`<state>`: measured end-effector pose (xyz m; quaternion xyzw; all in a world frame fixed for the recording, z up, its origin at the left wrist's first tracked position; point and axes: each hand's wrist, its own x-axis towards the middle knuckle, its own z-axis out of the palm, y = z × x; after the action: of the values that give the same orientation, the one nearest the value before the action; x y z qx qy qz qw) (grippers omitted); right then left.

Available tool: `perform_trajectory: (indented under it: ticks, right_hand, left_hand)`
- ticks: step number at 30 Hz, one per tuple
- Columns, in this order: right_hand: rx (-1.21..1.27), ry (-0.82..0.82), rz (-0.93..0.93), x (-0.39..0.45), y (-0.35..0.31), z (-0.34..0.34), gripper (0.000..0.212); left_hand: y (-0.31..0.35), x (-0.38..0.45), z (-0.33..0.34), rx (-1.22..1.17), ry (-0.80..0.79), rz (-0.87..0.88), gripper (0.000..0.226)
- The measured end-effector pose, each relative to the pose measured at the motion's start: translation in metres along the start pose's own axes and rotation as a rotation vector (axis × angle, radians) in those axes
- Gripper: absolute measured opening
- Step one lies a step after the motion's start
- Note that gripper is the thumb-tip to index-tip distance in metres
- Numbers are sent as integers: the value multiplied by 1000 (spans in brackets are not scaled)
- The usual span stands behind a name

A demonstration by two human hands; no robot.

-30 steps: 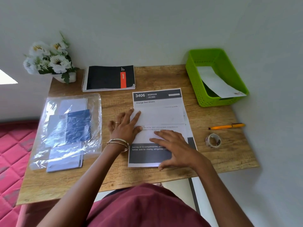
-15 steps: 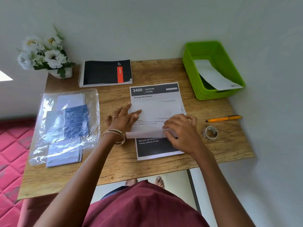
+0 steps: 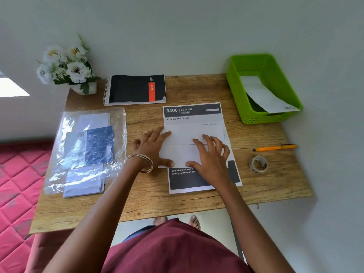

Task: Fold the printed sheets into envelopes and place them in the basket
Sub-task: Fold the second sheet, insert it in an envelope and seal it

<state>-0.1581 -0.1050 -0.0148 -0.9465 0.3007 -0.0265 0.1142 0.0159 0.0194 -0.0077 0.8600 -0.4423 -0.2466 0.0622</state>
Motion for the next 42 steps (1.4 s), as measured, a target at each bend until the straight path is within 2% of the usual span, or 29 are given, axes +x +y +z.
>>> perform_trajectory:
  ticks: [7,12,14,17,20,22,24,27,30,32,34,37,39,42]
  right_hand:
    - [-47,-19,152,-14,44,-18,79]
    - [-86,9,80,-18,50,-26,66]
    - [-94,35,3,-16,50,-25,61]
    - [-123,53,-268,-11,52,-24,54]
    - [-144,51,-494,-6,53,-23,49]
    - [-183,43,-557,-5,53,-20,44]
    - [-263,35,-591,-7,53,-17,42]
    - [-363,12,-627,-11,53,-13,50]
    - [-401,19,-654,-14,53,-14,57]
    - [-359,60,-658,-14,53,-15,56]
    - [-301,137,-652,-12,54,-16,52]
    - [-209,305,-613,-5,54,-20,33]
    - [-61,393,-503,0,53,-23,26]
    - [235,416,-238,9,53,-30,27]
  left_hand:
    - [-3,5,6,-14,41,-15,108]
    - [-1,4,5,25,40,-31,108]
    - [1,3,4,41,26,-34,108]
    - [5,-2,3,97,35,-31,105]
    - [12,-11,5,264,138,130,87]
    - [16,-15,9,309,158,274,69]
    - [16,-17,14,283,131,345,61]
    - [6,-17,16,241,71,379,64]
    - [-4,-16,13,216,21,432,78]
    - [-6,-16,11,219,12,453,86]
    - [-6,-14,8,200,23,440,85]
    - [-6,-11,3,54,108,450,62]
    - [-8,-7,2,-70,224,487,44]
    - [-3,-4,-4,-314,355,324,24]
